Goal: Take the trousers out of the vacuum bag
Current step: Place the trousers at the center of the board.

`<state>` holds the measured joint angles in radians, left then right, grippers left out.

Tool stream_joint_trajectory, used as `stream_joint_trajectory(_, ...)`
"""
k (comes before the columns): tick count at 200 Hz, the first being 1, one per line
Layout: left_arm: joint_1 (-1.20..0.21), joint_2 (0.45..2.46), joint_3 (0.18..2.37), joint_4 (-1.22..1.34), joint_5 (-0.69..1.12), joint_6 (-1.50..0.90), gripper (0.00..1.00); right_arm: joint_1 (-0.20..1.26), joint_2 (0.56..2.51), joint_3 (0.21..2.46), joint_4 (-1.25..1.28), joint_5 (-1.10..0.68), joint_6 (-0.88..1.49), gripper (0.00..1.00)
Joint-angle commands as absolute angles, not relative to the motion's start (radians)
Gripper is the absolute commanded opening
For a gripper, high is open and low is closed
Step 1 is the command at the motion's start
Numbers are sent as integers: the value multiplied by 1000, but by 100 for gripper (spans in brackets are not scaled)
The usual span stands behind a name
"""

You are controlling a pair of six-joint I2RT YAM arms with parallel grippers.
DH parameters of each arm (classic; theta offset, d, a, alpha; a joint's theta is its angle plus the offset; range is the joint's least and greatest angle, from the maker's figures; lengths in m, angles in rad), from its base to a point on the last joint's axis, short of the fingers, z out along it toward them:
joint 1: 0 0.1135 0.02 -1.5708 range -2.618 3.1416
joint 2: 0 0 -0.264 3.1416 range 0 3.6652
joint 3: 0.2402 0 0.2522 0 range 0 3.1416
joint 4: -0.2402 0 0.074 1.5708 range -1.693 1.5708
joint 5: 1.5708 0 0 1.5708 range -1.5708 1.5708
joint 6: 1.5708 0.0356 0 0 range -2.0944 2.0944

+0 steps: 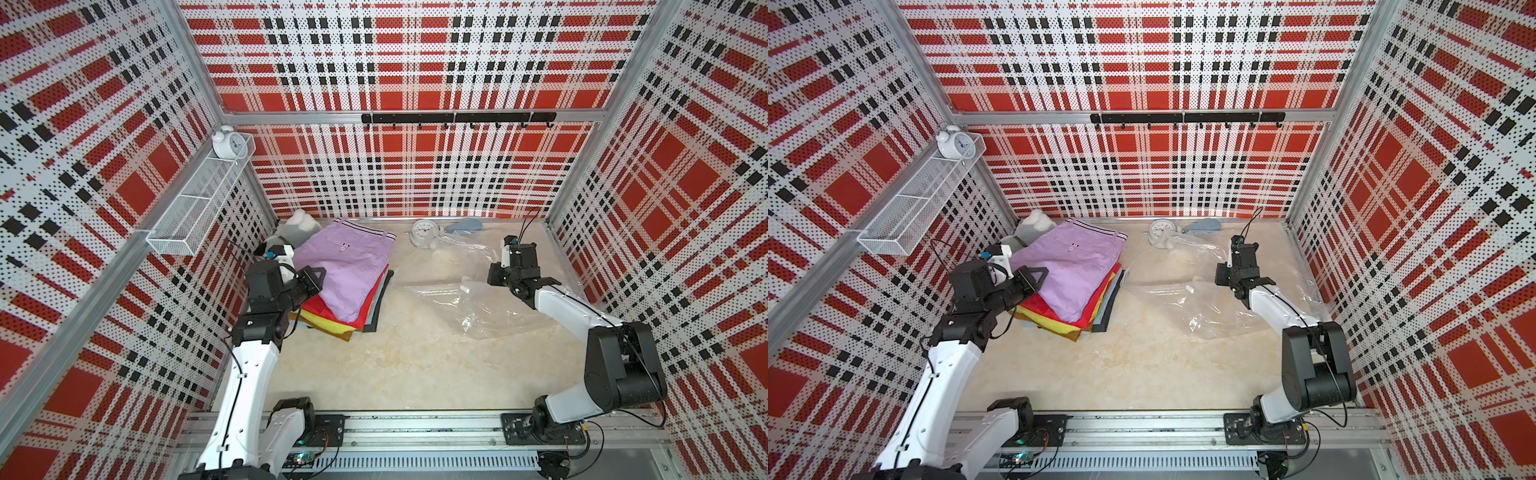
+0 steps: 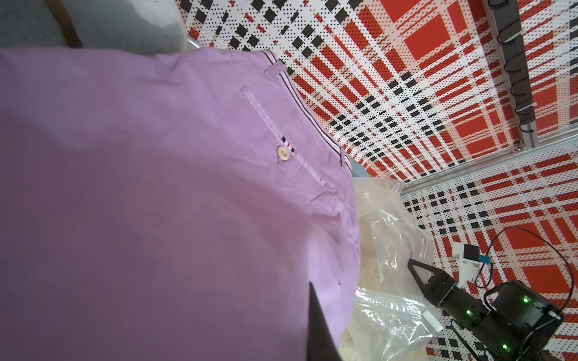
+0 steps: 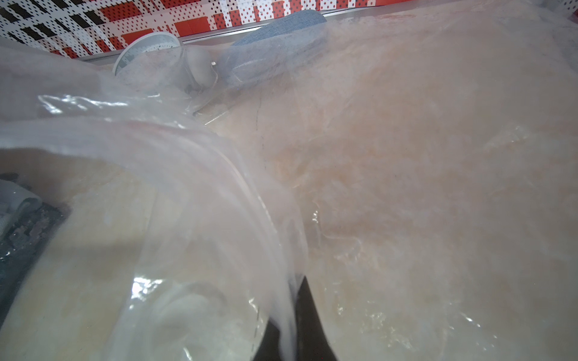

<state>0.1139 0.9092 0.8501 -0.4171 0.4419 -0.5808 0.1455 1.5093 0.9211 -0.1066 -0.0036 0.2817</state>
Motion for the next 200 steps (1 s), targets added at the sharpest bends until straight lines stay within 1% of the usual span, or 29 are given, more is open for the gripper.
stream_joint_trajectory(1, 148, 882, 822, -452, 449, -582, 6, 137, 1524, 945, -94, -13, 282, 0)
stream_joint_trajectory(37, 182, 876, 773, -473, 473, -561, 11, 138, 1533, 955, -95, -17, 282, 0)
stream_joint_trajectory(49, 196, 877, 760, -480, 465, -545, 15, 138, 1534, 956, -94, -18, 284, 0)
stream_joint_trajectory(68, 215, 883, 759, -506, 377, -511, 16, 138, 1536, 960, -93, -21, 284, 0)
stream_joint_trajectory(79, 227, 885, 759, -515, 320, -492, 18, 138, 1538, 961, -92, -23, 284, 0)
stream_joint_trajectory(87, 230, 889, 758, -519, 298, -479, 23, 138, 1538, 961, -91, -23, 282, 0)
stream_joint_trajectory(114, 243, 906, 756, -529, 280, -440, 46, 138, 1534, 963, -95, -23, 279, 0)
stream_joint_trajectory(131, 245, 905, 778, -545, 273, -420, 54, 137, 1528, 966, -101, -24, 276, 0)
stream_joint_trajectory(141, 245, 899, 803, -554, 277, -413, 60, 138, 1523, 970, -108, -27, 273, 0)
stream_joint_trajectory(175, 257, 890, 925, -598, 286, -379, 74, 139, 1479, 979, -137, -43, 260, 0)
stream_joint_trajectory(200, 287, 913, 1008, -623, 307, -340, 77, 143, 1420, 989, -169, -42, 243, 19)
